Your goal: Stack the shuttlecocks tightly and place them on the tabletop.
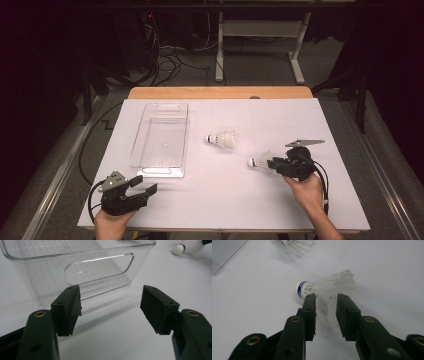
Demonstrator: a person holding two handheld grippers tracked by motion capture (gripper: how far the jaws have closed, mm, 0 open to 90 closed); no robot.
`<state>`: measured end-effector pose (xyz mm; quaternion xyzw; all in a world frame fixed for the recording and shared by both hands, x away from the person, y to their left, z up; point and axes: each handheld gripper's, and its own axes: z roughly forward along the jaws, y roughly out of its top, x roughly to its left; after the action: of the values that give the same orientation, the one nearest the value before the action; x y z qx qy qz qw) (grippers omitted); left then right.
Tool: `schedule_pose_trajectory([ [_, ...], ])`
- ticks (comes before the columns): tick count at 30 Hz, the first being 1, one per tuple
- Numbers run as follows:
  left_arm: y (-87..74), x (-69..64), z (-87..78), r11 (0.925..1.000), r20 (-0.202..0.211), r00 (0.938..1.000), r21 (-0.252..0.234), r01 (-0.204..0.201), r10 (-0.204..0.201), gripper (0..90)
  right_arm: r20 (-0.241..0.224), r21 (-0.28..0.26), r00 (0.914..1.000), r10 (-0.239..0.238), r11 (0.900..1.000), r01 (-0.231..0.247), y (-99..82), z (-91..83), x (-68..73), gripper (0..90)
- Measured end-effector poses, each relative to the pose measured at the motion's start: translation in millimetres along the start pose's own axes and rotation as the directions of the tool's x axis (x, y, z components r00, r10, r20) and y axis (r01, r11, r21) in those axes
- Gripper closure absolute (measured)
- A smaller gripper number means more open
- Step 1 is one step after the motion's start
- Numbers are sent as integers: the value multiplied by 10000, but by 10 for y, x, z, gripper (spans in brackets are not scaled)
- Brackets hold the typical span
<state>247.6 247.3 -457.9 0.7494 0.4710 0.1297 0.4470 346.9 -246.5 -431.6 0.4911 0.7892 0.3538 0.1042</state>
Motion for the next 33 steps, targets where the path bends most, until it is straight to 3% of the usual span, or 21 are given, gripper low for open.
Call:
schedule_pose_trajectory([
  [14, 0, 0, 3, 10000, 29, 10000, 12, -11, 11, 336, -288, 109, 9970, -713, 9974, 716, 55, 34, 101, 900],
  [20, 1, 0, 2, 10000, 22, 10000, 9, -13, 13, 336, -492, 86, 9939, -990, 9950, 995, 90, 27, 150, 900],
  [25, -1, 4, -2, 10000, -12, 10000, -5, -15, 15, 336, -354, -270, 9914, -1263, 9917, 1254, 133, 12, 189, 900],
  [33, 1, 12, -7, 10000, -12, 10000, -13, 2, -2, 336, -323, -395, 9918, -1240, 9917, 1227, 228, 30, 180, 900],
])
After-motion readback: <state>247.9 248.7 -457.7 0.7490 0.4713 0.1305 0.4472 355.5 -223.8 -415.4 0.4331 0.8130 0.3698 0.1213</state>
